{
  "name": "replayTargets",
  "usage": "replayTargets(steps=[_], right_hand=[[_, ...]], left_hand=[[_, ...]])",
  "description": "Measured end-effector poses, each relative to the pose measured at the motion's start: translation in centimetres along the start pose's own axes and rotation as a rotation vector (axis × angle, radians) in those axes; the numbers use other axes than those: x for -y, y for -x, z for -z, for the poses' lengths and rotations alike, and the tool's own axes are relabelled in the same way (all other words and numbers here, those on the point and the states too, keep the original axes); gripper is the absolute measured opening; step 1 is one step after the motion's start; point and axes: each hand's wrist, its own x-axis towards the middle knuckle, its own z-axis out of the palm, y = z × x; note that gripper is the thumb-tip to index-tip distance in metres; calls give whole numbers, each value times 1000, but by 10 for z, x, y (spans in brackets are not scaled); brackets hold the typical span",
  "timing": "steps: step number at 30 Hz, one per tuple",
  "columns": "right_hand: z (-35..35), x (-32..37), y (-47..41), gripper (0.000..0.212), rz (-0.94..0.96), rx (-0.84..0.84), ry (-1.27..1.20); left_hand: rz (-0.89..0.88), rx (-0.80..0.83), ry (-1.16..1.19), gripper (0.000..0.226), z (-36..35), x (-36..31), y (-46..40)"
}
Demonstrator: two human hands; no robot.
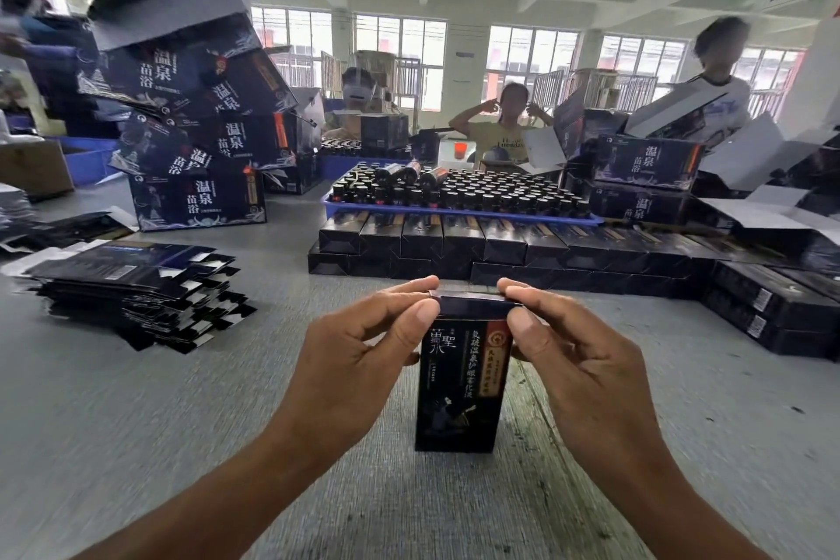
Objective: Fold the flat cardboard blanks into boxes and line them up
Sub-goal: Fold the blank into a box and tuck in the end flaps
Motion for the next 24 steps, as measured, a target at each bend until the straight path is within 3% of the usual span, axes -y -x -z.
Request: replayTargets(steps=[5,9,19,24], right_hand=[[2,-1,-1,25,3,12,13],[3,0,-1,27,13,21,53],[2,5,-2,24,29,17,78],[5,3,-3,23,167,45,258]], left_hand=[[-4,-13,24,24,-1,-1,0],[-13,18,-3,37,1,-2,-1],[-56,-14,-103,29,0,-2,1],[-85,-5,-61,19,1,2,2]])
